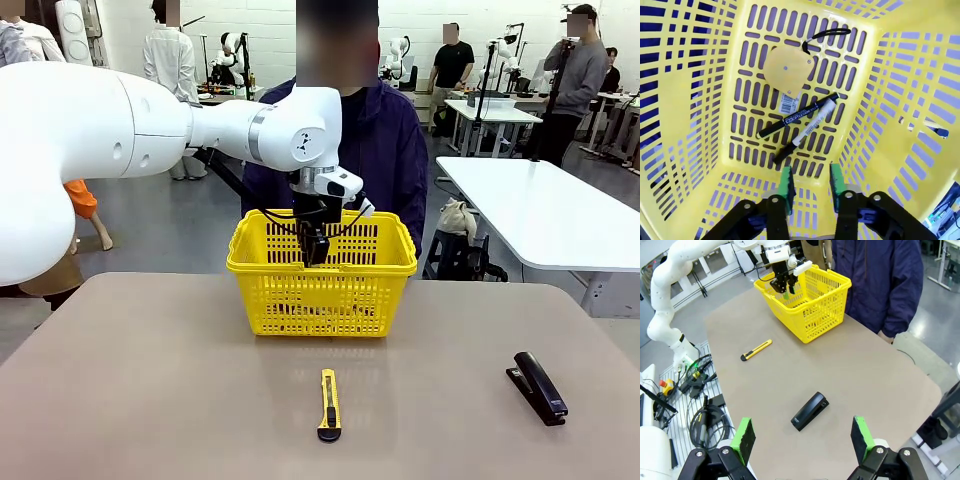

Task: Place the items the person wants into the basket.
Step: Pick up the item the person points to and place it in the Market Basket.

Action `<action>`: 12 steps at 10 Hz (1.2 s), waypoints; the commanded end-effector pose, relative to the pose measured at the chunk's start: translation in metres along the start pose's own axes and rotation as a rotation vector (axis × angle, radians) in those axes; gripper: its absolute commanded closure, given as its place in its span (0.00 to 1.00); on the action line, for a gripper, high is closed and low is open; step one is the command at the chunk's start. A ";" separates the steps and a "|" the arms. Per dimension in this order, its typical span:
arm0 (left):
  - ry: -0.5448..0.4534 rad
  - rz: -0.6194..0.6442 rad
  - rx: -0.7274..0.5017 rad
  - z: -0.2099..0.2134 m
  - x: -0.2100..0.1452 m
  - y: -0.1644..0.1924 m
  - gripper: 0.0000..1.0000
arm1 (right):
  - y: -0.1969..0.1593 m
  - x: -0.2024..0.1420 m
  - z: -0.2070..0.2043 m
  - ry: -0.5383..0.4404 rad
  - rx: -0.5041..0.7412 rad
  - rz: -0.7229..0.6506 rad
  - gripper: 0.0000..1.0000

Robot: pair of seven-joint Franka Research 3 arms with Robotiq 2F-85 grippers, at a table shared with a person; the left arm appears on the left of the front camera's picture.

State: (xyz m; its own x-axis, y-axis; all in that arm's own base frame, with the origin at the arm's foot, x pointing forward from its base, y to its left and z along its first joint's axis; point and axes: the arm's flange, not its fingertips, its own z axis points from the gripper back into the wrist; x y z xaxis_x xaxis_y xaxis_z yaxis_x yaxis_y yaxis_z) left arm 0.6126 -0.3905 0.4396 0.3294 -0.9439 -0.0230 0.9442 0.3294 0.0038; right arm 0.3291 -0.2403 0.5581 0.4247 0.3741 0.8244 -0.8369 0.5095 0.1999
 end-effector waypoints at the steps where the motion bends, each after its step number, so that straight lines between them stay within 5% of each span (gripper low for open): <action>1: 0.000 -0.030 -0.017 0.006 0.007 0.006 0.00 | -0.002 0.000 -0.001 -0.037 0.002 0.019 0.00; 4: -0.001 -0.030 -0.016 0.007 0.008 0.005 0.05 | -0.002 0.000 -0.001 -0.037 0.002 0.019 0.00; 12: -0.057 0.072 0.042 0.046 -0.019 -0.003 0.00 | -0.002 0.000 -0.001 -0.037 0.002 0.019 0.00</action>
State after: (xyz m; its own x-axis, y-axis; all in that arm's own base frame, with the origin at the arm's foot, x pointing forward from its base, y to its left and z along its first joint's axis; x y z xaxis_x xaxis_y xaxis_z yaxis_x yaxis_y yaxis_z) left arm 0.6156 -0.3848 0.4665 0.3536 -0.9353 0.0115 0.9347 0.3538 0.0333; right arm 0.3291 -0.2403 0.5580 0.4247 0.3741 0.8244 -0.8370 0.5094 0.1999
